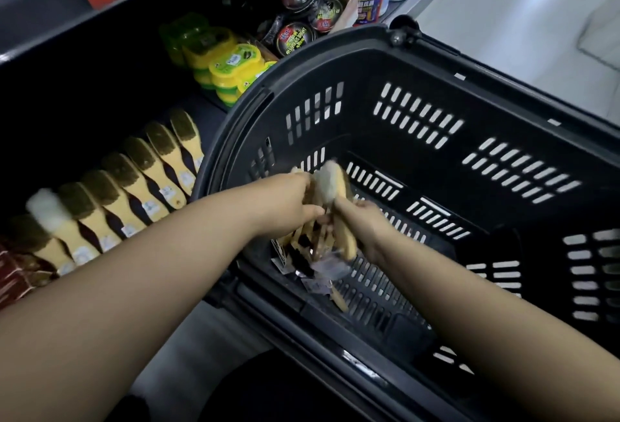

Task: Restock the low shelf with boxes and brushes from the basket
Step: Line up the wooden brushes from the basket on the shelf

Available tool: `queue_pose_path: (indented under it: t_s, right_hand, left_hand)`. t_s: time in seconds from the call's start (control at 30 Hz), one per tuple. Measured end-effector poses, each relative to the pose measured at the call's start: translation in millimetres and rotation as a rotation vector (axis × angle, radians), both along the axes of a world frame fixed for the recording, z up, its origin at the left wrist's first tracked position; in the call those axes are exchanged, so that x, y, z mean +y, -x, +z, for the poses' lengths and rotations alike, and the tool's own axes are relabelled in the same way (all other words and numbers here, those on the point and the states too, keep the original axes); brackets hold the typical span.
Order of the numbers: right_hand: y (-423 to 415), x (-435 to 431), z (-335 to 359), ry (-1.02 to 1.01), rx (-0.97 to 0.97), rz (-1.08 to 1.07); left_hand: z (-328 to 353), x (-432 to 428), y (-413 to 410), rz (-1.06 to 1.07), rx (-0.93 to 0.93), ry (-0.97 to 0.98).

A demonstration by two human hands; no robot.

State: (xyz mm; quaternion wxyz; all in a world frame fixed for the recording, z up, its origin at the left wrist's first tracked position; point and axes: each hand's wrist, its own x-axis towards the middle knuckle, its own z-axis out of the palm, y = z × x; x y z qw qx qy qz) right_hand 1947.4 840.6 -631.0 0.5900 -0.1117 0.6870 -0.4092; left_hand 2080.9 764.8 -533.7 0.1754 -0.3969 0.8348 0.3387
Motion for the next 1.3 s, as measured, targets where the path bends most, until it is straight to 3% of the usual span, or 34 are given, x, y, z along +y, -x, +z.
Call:
queue_pose_path:
  t_s: [0.1, 0.2, 0.3, 0.37, 0.43, 0.53, 0.6, 0.77, 0.93, 1.07, 1.2, 1.3]
  right_hand:
    - [-8, -10, 34, 0.176, -0.019, 0.023]
    - [-18, -17, 53, 0.315, -0.039, 0.129]
    - [-15, -20, 59, 0.377, -0.082, 0.217]
    - [-1, -21, 51, 0.381, -0.099, 0.162]
    - [12, -20, 30, 0.258, 0.038, 0.129]
    - [14, -9, -18, -0.079, 0.387, 0.416]
    - [5, -3, -48, -0.194, 0.414, 0.426]
    - [-3, -4, -95, -0.315, 0.185, -0.080]
    - [4, -9, -90, -0.332, 0.215, -0.150]
    - [19, -11, -35, -0.053, 0.099, -0.199]
    - [25, -17, 35, 0.258, -0.329, -0.248]
    - [18, -15, 64, 0.316, -0.427, -0.178]
  left_hand:
    - [1, 0, 2, 0.061, 0.017, -0.081]
    - [2, -2, 2, 0.231, 0.168, -0.158]
    - [0, -4, 3, 0.498, 0.316, -0.285]
    - [-1, -4, 4, 0.552, 0.367, -0.355]
    - [-1, -4, 4, 0.537, 0.391, -0.374]
    - [2, -5, 3, 0.526, 0.442, -0.417]
    - [4, -4, 3, 0.527, 0.453, -0.414]
    - [5, -4, 3, 0.578, 0.500, -0.477]
    - [9, -4, 2, 0.664, 0.522, -0.588]
    - [9, -5, 4, 0.702, 0.497, -0.630]
    - [9, -3, 8, 0.731, 0.513, -0.637]
    - [7, -2, 7, 0.686, 0.504, -0.579]
